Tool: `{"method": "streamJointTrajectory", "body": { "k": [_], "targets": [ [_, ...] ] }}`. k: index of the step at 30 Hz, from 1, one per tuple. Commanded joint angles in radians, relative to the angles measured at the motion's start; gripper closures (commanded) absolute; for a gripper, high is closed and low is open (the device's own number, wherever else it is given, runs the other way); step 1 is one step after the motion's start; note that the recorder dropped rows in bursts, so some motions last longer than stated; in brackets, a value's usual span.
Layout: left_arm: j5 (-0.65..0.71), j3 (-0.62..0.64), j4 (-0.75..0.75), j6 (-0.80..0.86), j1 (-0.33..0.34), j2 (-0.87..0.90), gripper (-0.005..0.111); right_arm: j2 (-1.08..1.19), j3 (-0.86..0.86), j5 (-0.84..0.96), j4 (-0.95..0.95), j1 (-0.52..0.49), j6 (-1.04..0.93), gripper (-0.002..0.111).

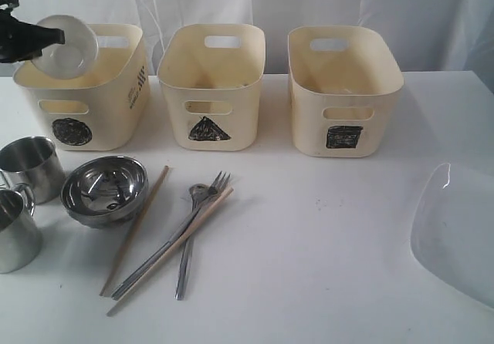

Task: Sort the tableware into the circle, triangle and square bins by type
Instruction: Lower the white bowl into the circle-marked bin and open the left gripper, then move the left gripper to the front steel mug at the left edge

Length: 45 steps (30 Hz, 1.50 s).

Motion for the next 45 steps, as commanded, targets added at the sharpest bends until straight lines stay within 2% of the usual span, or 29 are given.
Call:
{"method": "streamJointTrajectory", "body": {
  "k": [1,8,10,14,16,27,32,35,38,41,45],
  "targets": [
    [-0.04,-0.01,-0.009,0.034,-0.007,0.012,0.107,0.002,-0.003,-0.008,-0.003,0.006,-0.003,0.108],
    [-0.065,-0.01,0.059,0.04,-0.034,0.019,0.105,0.002,-0.003,-0.008,-0.003,0.006,-0.003,0.108],
    [-0.086,-0.01,0.095,0.04,-0.047,0.019,0.098,0.002,-0.003,-0.008,-0.003,0.006,-0.003,0.108],
    [-0.113,-0.01,0.14,0.04,-0.072,0.021,0.075,0.002,-0.003,-0.008,-0.003,0.006,-0.003,0.108],
    [-0.118,-0.01,0.145,0.04,-0.077,0.026,0.07,0.002,-0.003,-0.008,-0.003,0.006,-0.003,0.108],
    [-0.107,-0.01,0.147,0.04,-0.077,0.025,0.07,0.002,-0.003,-0.008,-0.003,0.006,-0.003,0.108],
    [-0.059,-0.01,0.161,0.04,-0.077,-0.051,0.07,0.002,-0.003,-0.008,-0.003,0.006,-0.003,0.108],
    [0.029,-0.01,0.18,0.04,-0.077,-0.125,0.07,0.002,-0.003,-0.008,-0.003,0.006,-0.003,0.108],
    [0.215,-0.01,0.186,0.04,-0.077,-0.215,0.07,0.002,-0.003,-0.008,-0.003,0.006,-0.003,0.108],
    [0.413,-0.01,0.258,0.04,-0.077,-0.301,0.07,0.002,-0.003,-0.008,-0.003,0.006,-0.003,0.108],
    [0.575,-0.008,0.292,0.032,-0.075,-0.39,0.07,0.002,-0.003,-0.008,-0.003,0.006,-0.003,0.108]
  ]
}}
